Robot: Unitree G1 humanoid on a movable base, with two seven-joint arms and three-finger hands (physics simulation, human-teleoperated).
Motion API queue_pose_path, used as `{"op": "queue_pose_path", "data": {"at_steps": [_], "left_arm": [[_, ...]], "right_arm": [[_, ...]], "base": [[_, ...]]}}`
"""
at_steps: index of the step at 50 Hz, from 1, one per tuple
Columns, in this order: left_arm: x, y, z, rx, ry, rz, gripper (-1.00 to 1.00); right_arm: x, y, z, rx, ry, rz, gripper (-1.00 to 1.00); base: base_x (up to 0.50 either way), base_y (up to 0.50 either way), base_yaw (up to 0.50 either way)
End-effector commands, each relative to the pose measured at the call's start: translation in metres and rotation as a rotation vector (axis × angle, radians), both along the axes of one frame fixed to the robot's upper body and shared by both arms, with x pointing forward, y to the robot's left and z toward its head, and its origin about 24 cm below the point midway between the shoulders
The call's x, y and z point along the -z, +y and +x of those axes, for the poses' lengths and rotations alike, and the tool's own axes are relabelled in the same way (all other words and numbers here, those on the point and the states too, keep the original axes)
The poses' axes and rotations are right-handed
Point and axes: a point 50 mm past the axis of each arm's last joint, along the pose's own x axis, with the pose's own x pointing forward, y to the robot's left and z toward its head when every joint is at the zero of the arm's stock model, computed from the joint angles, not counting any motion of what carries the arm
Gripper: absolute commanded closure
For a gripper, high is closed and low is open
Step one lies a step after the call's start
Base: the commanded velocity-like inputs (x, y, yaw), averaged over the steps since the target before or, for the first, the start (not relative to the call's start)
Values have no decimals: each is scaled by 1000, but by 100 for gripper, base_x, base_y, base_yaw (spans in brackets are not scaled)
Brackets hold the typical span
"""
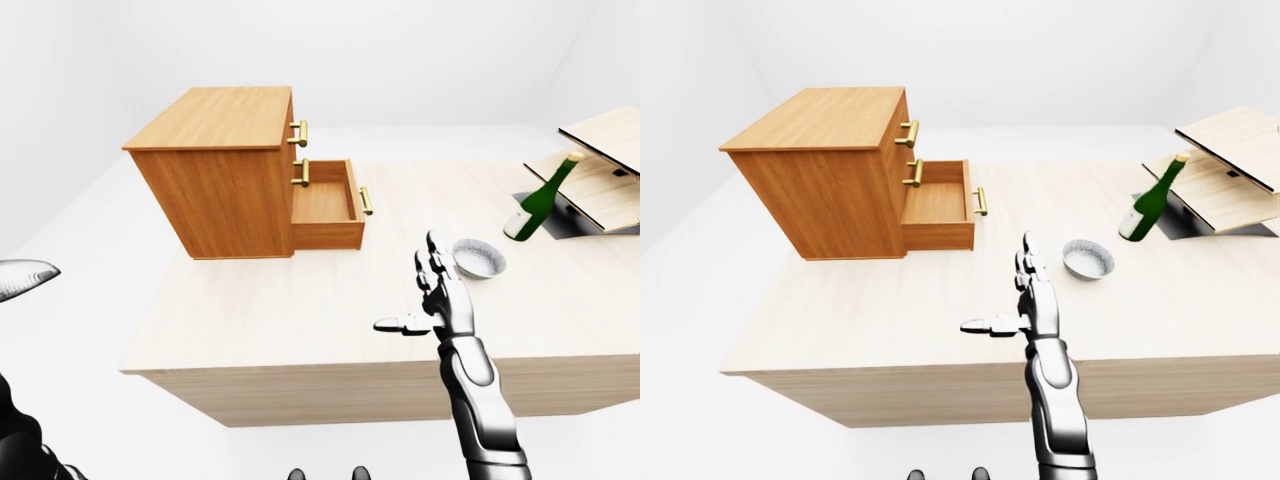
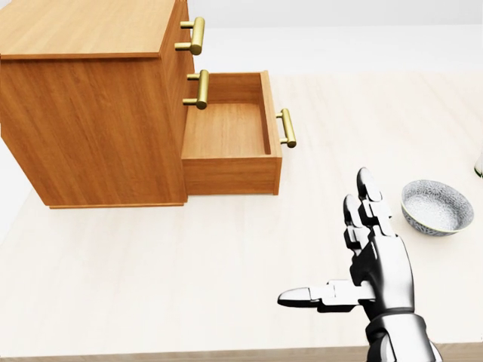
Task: Put the bowl on top of the cabinet.
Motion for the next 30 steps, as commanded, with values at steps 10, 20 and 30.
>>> {"op": "queue_pose_path", "data": {"at_steps": [10, 20, 30], "left_arm": [[-3, 1, -2, 9, -14, -9, -98], [-8, 3, -8, 22, -36, -21, -98], [-11, 7, -10, 20, -41, -27, -98]], "right_arm": [[-6, -2, 0, 1, -32, 18, -100], [-5, -2, 1, 6, -25, 17, -100], [-13, -8, 2, 25, -37, 16, -100]], "base": [[50, 0, 0], [23, 0, 0], [0, 0, 0]]}}
